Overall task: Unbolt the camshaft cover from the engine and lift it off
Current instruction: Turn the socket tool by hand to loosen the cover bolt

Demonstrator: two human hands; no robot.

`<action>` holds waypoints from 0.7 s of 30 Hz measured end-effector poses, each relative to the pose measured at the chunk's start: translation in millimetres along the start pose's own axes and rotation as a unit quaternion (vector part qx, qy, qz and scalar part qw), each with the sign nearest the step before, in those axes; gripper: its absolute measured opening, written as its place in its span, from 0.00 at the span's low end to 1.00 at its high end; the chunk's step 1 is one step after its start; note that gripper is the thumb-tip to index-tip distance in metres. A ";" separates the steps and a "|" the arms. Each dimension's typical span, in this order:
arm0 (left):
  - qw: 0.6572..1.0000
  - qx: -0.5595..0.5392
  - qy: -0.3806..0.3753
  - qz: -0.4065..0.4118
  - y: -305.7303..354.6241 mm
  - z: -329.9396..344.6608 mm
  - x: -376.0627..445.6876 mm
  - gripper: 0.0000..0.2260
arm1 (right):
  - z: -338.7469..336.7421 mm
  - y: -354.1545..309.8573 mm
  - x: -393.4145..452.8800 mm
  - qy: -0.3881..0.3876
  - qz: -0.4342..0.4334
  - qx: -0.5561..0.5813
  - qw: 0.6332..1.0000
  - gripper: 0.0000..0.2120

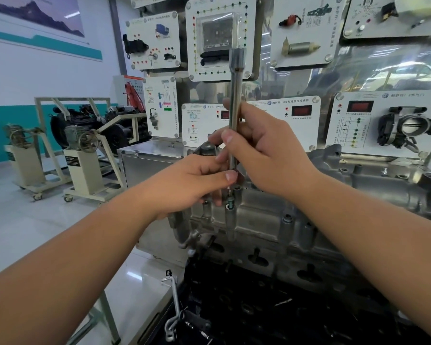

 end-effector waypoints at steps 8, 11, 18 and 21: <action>0.999 -0.028 0.010 0.023 5.7 5.7 4.8 0.16 | -4.3 -0.9 -0.8 0.028 0.004 -0.009 1.000 0.17; 0.999 -0.031 -0.006 0.016 2.5 5.5 3.4 0.15 | -2.7 -0.9 -1.4 0.018 0.005 -0.016 1.000 0.15; 1.000 -0.007 0.007 0.025 6.1 2.3 1.7 0.24 | -9.8 -2.5 -4.5 0.055 0.002 -0.053 0.997 0.19; 0.999 -0.018 0.023 0.027 6.2 2.9 4.5 0.26 | -9.9 -1.7 -3.1 0.056 0.010 -0.059 0.997 0.22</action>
Point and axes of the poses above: each hand's wrist, its own x-axis towards the middle knuckle, its own z-axis out of the palm, y = z × x, the point moved 8 cm from there along x, towards the middle knuckle, and after that the axes turned 11 degrees about -y, right-handed, at the moved point
